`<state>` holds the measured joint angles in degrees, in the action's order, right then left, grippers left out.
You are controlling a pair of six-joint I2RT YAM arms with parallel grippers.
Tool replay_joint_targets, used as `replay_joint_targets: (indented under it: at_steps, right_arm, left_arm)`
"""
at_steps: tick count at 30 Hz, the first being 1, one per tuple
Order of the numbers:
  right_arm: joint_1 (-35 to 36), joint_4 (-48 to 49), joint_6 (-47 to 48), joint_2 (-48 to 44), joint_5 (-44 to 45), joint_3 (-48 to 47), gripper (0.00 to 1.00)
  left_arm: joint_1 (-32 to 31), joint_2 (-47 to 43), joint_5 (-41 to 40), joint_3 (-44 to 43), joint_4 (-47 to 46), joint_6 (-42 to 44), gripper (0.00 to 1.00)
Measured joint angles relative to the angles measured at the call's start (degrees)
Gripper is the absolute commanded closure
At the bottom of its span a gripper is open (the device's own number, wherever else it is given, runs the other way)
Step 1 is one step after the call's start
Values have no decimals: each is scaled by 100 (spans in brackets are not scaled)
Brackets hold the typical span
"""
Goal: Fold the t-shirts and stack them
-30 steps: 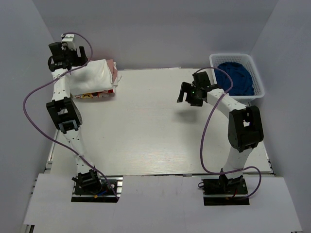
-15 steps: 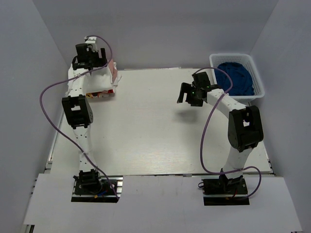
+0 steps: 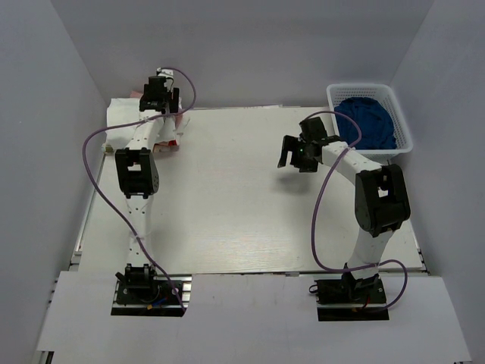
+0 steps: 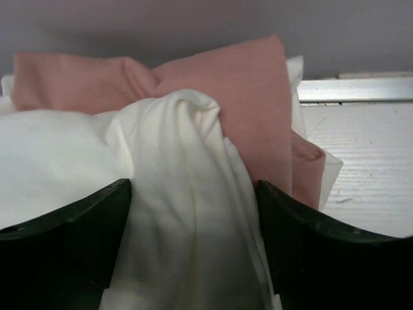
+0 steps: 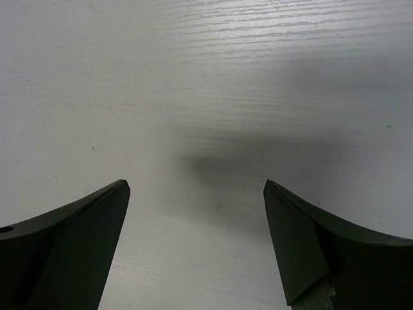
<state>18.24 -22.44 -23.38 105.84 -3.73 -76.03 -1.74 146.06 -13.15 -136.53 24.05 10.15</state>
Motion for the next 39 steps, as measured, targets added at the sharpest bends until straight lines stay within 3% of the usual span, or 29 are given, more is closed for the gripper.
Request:
replay_joint_targets:
  at_steps: [2, 8, 9, 10, 11, 12, 23, 31, 39]
  right_arm:
    - [0, -7, 2, 0, 33, 9, 10]
    - [0, -4, 2, 0, 83, 31, 10]
    - [0, -4, 2, 0, 81, 37, 10]
    - [0, -7, 2, 0, 81, 44, 10]
    - [0, -9, 2, 0, 81, 46, 10]
    - [0, -9, 2, 0, 81, 46, 10]
    - [0, -7, 15, 4, 83, 46, 10]
    - [0, -11, 52, 105, 81, 46, 10]
    - [-2, -9, 76, 105, 81, 46, 10]
  left_arm:
    - [20, 0, -151, -2, -15, -11, 42]
    - [22, -11, -271, 11, -22, -20, 53]
    - [22, -20, -271, 33, -33, -17, 68]
    - [22, -22, -269, 42, -44, -50, 75]
    - [20, -24, -264, 50, -57, -26, 92]
    - [17, -28, -229, 70, -81, -46, 98]
    - [87, -83, 951, 299, -527, 693, 100]
    - [131, -85, 2109, 310, -240, 1550, 100]
    - [138, -208, 2756, 481, 61, 2146, 100]
